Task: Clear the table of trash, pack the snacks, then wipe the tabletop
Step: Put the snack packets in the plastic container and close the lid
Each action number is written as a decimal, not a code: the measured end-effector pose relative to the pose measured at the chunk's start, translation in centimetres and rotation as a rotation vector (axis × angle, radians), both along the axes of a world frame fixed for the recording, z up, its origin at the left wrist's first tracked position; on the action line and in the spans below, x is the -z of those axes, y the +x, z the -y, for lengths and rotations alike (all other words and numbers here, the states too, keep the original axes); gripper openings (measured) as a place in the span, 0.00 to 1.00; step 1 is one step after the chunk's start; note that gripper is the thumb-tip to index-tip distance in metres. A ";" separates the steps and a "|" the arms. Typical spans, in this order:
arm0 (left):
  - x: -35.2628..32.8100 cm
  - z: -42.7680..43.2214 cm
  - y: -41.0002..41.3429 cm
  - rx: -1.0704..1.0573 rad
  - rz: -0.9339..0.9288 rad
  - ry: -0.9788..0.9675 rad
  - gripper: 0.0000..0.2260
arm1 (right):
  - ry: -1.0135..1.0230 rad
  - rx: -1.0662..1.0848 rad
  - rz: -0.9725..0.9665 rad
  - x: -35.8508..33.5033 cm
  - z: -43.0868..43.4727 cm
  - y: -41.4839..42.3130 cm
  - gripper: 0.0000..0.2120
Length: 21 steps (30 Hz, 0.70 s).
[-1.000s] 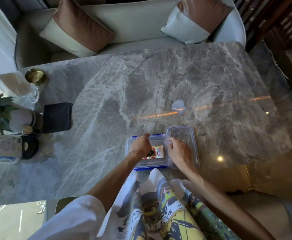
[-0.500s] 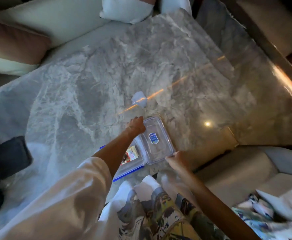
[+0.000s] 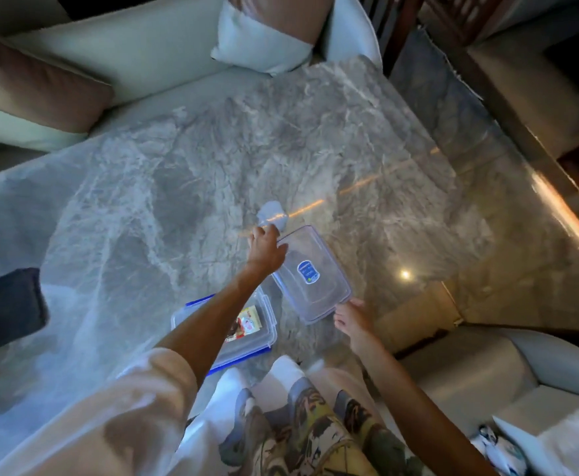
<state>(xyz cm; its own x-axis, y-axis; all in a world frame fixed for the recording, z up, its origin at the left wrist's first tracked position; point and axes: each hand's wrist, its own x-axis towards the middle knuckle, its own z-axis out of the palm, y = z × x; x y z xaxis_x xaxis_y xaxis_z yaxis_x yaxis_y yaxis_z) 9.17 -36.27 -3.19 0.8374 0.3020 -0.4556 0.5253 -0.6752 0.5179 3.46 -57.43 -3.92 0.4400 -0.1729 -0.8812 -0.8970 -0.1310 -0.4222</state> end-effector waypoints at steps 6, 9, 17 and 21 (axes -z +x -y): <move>-3.8 -5.5 -4.8 -0.346 0.097 -0.239 0.17 | -0.013 -0.122 0.333 -2.9 -3.0 3.3 0.21; -3.6 -8.9 -10.2 -0.528 0.017 -0.356 0.21 | 0.001 -0.347 0.456 -3.8 -6.5 2.9 0.27; -1.3 -11.5 -23.4 -0.731 -0.139 -0.191 0.09 | 0.075 -0.940 0.467 -2.0 -12.7 -4.7 0.31; -1.3 -10.5 -25.7 -0.716 -0.151 -0.146 0.09 | -0.115 -1.088 0.531 -1.1 -12.8 -6.2 0.32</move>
<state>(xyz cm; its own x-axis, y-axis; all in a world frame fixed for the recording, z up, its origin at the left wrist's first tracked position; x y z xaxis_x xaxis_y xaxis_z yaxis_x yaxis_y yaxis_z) -16.53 -25.72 -1.92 0.3841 0.6774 -0.6274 0.8831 -0.0710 0.4639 -2.76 -44.64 -2.84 0.7052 0.4462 -0.5510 -0.0141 -0.7682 -0.6401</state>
